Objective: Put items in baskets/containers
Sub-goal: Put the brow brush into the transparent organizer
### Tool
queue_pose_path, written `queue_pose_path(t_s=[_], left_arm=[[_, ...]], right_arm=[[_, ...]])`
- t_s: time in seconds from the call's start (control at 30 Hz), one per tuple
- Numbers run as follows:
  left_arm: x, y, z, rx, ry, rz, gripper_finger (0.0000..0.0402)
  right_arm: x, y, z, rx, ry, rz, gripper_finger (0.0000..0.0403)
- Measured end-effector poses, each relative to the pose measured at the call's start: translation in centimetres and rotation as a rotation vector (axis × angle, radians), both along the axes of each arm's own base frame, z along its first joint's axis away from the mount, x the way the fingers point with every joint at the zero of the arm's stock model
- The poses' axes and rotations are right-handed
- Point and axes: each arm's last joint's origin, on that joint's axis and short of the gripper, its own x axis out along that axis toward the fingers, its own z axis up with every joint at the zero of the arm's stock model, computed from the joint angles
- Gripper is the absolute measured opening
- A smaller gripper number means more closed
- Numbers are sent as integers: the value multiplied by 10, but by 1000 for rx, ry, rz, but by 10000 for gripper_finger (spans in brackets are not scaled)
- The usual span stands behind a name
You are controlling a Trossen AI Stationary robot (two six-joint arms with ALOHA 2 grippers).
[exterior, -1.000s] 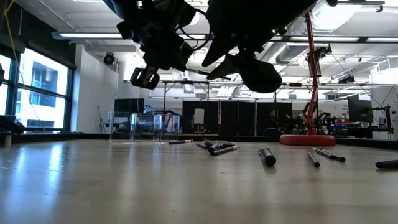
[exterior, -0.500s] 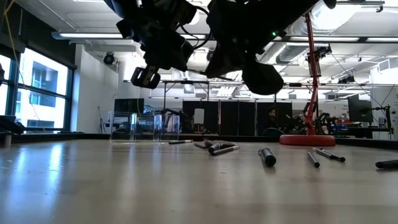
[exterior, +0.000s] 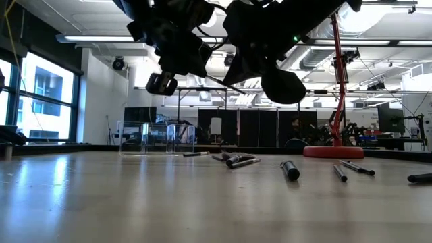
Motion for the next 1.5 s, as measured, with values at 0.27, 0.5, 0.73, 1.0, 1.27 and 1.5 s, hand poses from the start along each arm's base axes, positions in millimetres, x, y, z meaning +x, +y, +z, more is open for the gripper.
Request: queue_pose_path(t_s=[0.27,0.5,0.73,1.0,1.27,1.5], left_arm=[[0,1,0,14,-16,-18,24],[0,1,0,23,-19,-27,4],[0,0,0,21,-24,-37,1],[0,0,0,12,-27,-50,0],[-1,-1,1,-11,-31,-68,0],[-1,-2,1,-45,-36,-94,0]], right_arm=[[1,-4,0,21,-14,-17,1],[1,-5,0,6,-19,-34,19],[1,-4,1,-33,7,-18,59],[1,-1,3,-120,53,8,114],[3,2,3,-105,89,107,138],[4,3,4,-125,101,149,129]])
